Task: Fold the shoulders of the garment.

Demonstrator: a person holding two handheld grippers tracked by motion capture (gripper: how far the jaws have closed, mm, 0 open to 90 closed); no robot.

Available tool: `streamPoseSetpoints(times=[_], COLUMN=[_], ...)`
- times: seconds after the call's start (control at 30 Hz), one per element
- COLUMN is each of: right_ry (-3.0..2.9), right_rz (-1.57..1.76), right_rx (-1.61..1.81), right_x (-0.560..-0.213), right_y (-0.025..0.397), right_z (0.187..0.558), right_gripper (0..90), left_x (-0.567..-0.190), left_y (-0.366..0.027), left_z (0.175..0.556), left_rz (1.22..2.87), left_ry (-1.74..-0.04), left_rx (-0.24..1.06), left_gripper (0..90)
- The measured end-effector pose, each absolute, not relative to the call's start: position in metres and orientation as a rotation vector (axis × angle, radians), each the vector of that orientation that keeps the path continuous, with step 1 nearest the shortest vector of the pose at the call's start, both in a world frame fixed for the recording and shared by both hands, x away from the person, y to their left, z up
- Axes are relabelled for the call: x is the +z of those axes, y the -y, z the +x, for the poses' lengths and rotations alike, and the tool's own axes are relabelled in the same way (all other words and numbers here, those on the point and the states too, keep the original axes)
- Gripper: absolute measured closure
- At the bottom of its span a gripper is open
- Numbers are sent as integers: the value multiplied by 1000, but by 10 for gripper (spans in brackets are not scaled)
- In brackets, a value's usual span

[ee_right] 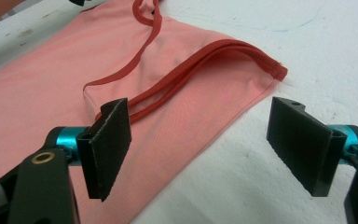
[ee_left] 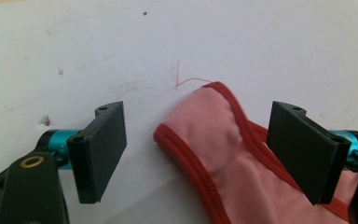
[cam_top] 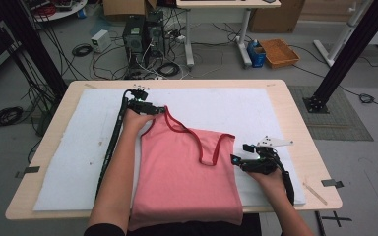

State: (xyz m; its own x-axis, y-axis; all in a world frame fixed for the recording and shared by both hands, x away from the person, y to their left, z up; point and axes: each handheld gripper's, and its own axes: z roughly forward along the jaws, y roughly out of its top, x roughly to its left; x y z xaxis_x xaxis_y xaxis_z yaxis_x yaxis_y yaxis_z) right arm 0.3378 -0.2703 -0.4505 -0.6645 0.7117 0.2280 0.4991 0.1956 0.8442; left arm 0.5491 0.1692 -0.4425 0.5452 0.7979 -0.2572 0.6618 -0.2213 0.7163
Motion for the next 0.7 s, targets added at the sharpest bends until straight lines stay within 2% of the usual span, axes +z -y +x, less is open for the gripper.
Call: streamPoseSetpoints(times=[0.1,0.2,0.27,0.4,0.47,0.7], right_ry=[-2254,-2258,-2261,-2264,-2268,-2264], right_rz=[1164,1164,1154,1152,1147,1157], right_rx=[1461,1453,1448,1447,1448,1463], right_x=[-450,-450,-450,-450,-450,-451], right_y=[270,270,269,269,269,270], right_z=[338,337,337,337,337,337], right_gripper=[218,218,218,218,219,218], left_x=[-443,-442,-440,-438,-435,-415], left_y=[-164,-162,-158,-156,-158,-166], left_z=[551,549,546,541,538,516], left_rz=[2000,2057,2100,2117,2114,2028], left_ry=[-1164,-1144,-1100,-1064,-1049,-982], left_rx=[248,334,357,385,398,380], left_gripper=[265,447,600,779,816,832])
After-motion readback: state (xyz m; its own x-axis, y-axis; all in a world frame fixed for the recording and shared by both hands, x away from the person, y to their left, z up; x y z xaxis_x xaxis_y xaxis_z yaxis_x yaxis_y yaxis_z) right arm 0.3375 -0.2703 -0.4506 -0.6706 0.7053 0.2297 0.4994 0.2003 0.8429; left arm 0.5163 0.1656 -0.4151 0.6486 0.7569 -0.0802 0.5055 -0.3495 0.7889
